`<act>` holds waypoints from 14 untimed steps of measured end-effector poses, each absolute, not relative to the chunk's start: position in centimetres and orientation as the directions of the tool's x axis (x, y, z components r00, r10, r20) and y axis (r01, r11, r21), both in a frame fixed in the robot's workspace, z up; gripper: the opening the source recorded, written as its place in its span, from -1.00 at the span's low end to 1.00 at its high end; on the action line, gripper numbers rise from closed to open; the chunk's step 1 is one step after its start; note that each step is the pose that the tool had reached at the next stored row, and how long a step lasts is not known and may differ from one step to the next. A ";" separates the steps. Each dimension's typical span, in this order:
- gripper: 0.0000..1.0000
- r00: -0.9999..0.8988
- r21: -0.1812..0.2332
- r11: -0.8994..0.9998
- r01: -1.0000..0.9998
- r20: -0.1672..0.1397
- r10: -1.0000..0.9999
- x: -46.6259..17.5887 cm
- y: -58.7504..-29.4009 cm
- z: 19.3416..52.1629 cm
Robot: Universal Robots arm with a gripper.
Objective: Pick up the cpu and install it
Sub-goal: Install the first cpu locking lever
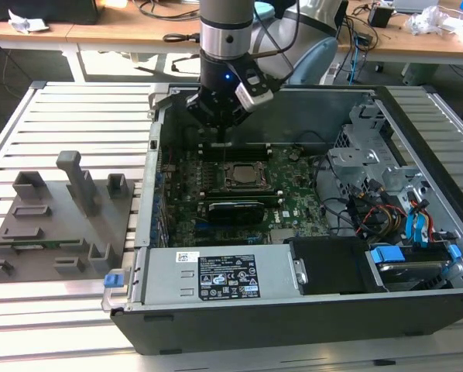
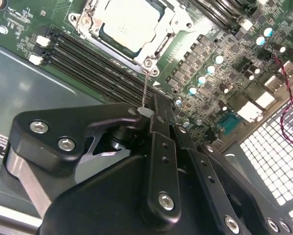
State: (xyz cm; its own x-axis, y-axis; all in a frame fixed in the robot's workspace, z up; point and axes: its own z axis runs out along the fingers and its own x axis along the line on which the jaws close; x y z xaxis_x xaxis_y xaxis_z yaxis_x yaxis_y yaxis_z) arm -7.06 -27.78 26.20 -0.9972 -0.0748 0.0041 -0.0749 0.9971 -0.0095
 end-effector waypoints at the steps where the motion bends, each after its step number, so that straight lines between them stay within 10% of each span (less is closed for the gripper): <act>1: -0.79 -0.997 -0.010 0.997 -0.075 0.004 -0.075 -7.0 -27.8 26.2; 14: -0.79 -0.997 -0.009 0.997 -0.075 0.004 -0.075 -5.8 -28.1 26.1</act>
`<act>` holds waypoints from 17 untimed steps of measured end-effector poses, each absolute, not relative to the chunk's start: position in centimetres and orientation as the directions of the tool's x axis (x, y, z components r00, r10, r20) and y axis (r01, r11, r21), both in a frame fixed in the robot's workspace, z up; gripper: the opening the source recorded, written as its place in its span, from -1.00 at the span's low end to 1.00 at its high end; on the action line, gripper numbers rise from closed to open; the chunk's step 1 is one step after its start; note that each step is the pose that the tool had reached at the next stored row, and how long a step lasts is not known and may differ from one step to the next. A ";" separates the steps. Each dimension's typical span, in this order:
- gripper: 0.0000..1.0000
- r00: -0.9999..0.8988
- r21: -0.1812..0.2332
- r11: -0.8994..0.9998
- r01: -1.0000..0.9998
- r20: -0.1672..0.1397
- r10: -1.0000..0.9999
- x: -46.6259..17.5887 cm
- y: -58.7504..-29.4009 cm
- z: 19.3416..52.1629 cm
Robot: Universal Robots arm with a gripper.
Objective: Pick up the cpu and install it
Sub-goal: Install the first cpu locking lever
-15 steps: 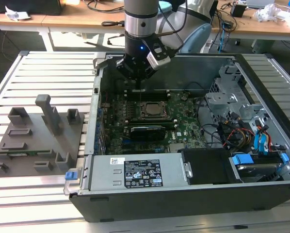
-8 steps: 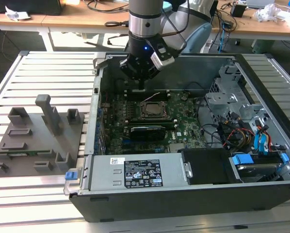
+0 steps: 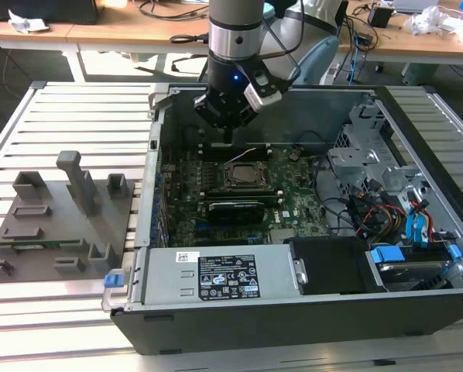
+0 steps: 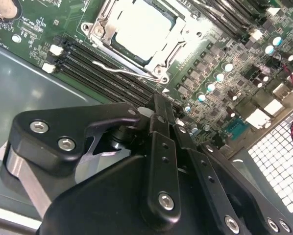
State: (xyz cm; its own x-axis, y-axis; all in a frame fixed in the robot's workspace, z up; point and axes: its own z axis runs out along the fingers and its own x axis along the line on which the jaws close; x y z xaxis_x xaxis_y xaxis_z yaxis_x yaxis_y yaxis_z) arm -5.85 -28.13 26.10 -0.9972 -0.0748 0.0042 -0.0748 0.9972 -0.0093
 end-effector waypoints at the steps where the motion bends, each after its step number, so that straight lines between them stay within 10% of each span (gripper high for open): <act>1: -0.79 -0.997 -0.009 0.997 -0.075 0.004 -0.075 -5.9 -28.3 26.1; 17: -0.79 -0.997 0.069 0.995 -0.077 0.001 -0.077 -5.5 -29.9 23.7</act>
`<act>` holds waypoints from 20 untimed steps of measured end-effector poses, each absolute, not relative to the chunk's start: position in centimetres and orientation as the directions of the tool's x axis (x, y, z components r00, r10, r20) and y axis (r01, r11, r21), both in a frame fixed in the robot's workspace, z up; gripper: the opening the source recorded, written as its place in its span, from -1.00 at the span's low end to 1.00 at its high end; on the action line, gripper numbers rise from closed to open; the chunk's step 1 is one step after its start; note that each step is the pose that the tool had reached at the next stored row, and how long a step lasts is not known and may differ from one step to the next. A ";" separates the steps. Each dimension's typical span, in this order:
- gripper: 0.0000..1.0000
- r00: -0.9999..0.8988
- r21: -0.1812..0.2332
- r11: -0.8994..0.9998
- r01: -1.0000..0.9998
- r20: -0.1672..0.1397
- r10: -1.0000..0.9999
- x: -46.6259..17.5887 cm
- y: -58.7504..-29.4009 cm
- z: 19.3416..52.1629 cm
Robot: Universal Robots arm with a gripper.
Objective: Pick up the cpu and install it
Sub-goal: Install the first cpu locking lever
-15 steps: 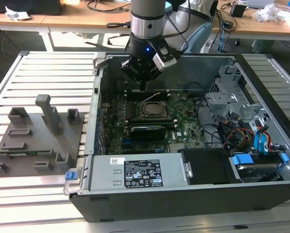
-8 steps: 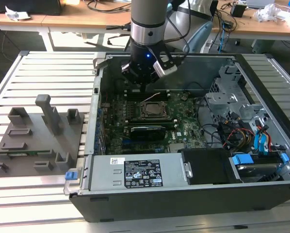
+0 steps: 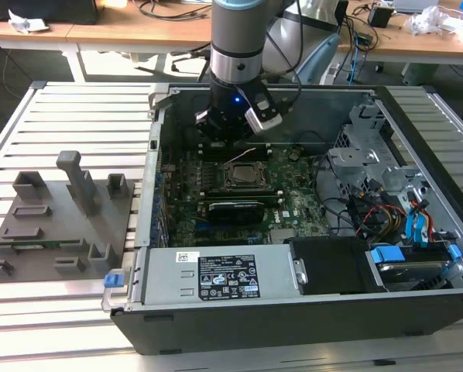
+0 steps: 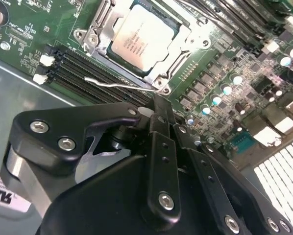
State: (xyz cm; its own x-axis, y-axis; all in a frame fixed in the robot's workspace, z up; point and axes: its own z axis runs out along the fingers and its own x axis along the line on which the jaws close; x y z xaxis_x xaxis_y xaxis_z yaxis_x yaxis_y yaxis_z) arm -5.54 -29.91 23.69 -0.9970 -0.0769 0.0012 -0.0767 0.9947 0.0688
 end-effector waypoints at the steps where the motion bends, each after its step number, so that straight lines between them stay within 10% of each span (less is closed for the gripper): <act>1: -0.79 -0.997 0.069 0.995 -0.077 0.001 -0.077 -5.5 -29.9 23.6; 20: -0.79 -0.994 0.069 0.992 -0.109 0.001 -0.109 -4.6 -28.8 22.3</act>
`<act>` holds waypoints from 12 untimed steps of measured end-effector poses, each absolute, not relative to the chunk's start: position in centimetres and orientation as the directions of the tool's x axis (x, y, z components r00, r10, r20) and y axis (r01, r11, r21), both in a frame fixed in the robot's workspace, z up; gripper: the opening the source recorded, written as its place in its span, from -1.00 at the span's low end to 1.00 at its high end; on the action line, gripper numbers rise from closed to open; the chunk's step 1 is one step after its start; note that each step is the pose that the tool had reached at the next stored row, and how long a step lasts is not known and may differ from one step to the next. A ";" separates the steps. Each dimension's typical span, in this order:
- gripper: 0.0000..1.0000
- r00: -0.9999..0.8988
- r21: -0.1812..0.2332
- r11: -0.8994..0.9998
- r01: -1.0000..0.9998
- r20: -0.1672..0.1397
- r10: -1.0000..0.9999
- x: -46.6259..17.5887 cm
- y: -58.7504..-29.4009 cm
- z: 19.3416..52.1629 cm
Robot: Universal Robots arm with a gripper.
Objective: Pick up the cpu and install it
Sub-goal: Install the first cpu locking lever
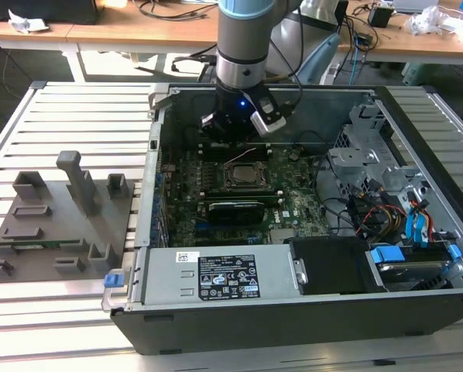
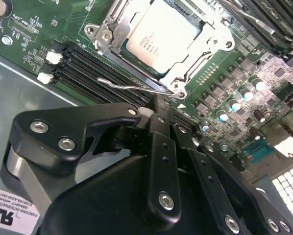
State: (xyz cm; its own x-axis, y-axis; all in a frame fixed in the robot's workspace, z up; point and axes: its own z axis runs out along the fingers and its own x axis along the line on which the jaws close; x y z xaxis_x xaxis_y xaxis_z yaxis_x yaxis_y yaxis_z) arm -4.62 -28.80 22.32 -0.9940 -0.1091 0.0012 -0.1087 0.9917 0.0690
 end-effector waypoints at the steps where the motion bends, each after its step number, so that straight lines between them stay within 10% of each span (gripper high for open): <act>1: -0.79 -0.994 0.069 0.991 -0.111 0.001 -0.111 -4.5 -28.8 22.3; 12: -0.79 -0.993 0.069 0.991 -0.116 0.003 -0.116 -3.3 -28.8 21.7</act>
State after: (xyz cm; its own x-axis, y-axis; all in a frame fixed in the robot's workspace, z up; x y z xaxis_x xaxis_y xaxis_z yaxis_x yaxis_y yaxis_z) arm -3.27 -28.78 21.72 -0.9932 -0.1163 0.0025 -0.1159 0.9909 0.0689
